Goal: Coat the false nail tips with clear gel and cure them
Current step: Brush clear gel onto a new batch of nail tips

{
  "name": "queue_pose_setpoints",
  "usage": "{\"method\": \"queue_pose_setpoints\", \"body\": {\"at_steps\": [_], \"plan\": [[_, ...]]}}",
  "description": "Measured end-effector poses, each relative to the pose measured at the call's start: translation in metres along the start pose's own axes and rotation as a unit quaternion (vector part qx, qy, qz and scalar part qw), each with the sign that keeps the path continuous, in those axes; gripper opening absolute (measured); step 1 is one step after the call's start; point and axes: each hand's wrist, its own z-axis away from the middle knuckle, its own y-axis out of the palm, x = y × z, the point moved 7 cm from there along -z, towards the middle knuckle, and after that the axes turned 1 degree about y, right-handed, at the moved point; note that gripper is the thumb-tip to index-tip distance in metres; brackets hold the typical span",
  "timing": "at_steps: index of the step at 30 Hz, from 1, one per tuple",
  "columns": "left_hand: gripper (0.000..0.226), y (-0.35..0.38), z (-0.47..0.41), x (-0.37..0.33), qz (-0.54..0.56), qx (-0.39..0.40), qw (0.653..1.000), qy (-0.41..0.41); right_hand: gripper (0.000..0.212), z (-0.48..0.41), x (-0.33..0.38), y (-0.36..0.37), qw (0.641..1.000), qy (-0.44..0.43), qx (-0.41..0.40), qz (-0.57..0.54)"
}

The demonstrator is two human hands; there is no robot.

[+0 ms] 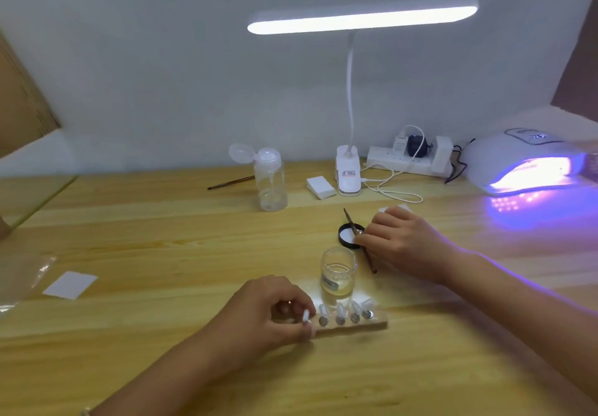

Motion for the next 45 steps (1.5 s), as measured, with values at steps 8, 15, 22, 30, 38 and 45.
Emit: {"method": "queue_pose_setpoints", "body": {"at_steps": [8, 15, 22, 30, 38, 45], "plan": [[0.021, 0.002, -0.007, -0.001, 0.009, -0.004, 0.999, -0.032, 0.010, 0.003, -0.025, -0.037, 0.946, 0.245, -0.212, -0.035], [0.021, 0.009, -0.014, -0.006, 0.074, 0.009, 0.996, -0.042, 0.006, 0.019, -0.014, -0.052, 0.732, 0.495, -0.288, -0.369], [0.014, 0.004, -0.015, -0.005, 0.070, 0.005, 0.997, 0.037, 0.006, 0.007, 0.008, -0.048, 0.738, 0.454, -0.223, -0.447], [0.007, 0.003, -0.010, -0.004, 0.105, -0.019, 0.993, 0.056, 0.006, 0.007, 0.020, -0.056, 0.784, 0.420, -0.217, -0.402], [0.010, 0.000, -0.008, -0.009, 0.083, -0.046, 0.994, 0.051, 0.004, 0.014, 0.008, -0.048, 0.683, 0.469, -0.252, -0.501], [0.010, 0.002, -0.007, -0.006, 0.074, -0.051, 0.996, 0.029, 0.015, 0.011, 0.017, -0.036, 0.754, 0.453, -0.165, -0.446]]}}
